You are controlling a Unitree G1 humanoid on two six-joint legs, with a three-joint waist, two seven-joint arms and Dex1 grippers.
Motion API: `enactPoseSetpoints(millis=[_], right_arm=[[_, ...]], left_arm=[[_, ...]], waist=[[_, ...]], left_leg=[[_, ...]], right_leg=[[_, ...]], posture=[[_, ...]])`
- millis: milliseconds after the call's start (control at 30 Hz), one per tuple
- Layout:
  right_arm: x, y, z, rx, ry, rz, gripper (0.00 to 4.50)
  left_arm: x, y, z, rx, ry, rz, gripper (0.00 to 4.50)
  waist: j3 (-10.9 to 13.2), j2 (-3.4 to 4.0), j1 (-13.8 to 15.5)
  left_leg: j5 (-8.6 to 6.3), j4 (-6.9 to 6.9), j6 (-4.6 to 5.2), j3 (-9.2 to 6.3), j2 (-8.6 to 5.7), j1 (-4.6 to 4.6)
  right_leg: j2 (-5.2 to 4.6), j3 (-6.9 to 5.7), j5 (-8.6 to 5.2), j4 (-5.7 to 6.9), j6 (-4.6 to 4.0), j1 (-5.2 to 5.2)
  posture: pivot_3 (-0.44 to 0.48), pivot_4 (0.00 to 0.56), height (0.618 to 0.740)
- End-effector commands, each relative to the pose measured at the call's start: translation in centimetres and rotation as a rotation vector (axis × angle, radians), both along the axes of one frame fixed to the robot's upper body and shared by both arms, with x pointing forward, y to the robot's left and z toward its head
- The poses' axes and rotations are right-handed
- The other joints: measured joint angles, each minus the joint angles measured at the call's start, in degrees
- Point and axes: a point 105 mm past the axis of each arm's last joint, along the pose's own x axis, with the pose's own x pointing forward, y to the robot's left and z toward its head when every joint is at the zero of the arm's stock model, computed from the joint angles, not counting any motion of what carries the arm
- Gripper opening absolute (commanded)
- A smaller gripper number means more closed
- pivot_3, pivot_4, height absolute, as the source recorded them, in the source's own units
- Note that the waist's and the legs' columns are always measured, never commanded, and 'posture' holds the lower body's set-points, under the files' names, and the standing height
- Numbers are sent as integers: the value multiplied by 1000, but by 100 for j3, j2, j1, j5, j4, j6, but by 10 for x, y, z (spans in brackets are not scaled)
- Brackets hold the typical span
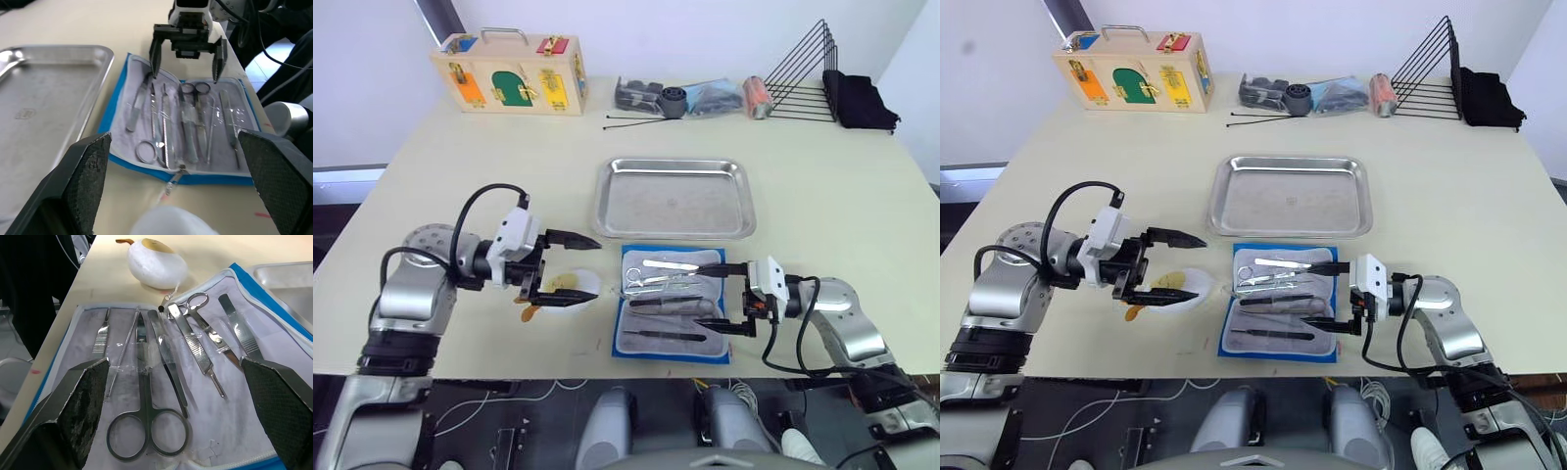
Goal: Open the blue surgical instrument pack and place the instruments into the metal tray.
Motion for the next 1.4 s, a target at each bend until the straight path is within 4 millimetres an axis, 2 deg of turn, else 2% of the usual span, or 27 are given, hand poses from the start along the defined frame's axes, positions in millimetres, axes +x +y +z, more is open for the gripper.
enactPoseSetpoints(millis=[33, 333, 533, 733, 1000, 1133, 1400], right_arm=[[3, 2, -5, -20, -17, 14, 4500], [5, -8, -44, -158, 104, -22, 4500], [-3, -11, -65, -210, 175, -19, 4500], [-5, -11, -69, -203, 190, -27, 4500], [-5, -12, -71, -201, 195, -34, 4500], [-5, -12, -71, -193, 197, -39, 4500], [-6, -13, -72, -185, 199, -47, 4500]], left_arm=[[-10, 0, 9, 29, -33, -74, 4491], [-11, -5, 6, 23, -27, -87, 4491], [-11, -5, 4, 21, -19, -91, 4491], [-14, -5, 5, 17, -22, -116, 4491], [-19, -15, 23, -93, -63, -185, 4491], [-18, -17, 20, -86, -66, -193, 4491], [16, -31, -1, 3, -111, -64, 4491]], waist=[[0, 0, 3], [-2, -2, 7], [-13, -16, 3], [-21, -26, 2], [-24, -31, 4], [-24, -31, 4], [-29, -37, 11]], left_leg=[[0, 0, 0, 0, 0, 0], [0, 0, 0, 4, 0, 4], [0, 0, 0, 3, 1, 13], [0, -1, 0, 2, 2, 19], [0, -1, 0, 1, 3, 35], [-1, -9, 1, 1, 3, 68], [-1, -14, 2, 3, 3, 90]], right_leg=[[0, 0, 0, 0, 0, -1], [0, 2, 0, 0, 0, 1], [1, 2, 0, 1, 0, 6], [1, 2, 0, 1, 0, 12], [1, 0, 0, -1, -1, 28], [1, -2, -1, -13, -1, 63], [3, 0, -2, -19, -2, 87]], posture=[[0, 150, 740], [0, 150, 740], [0, 150, 740], [0, 150, 740], [0, 150, 740], [0, 150, 740], [0, 150, 740]])
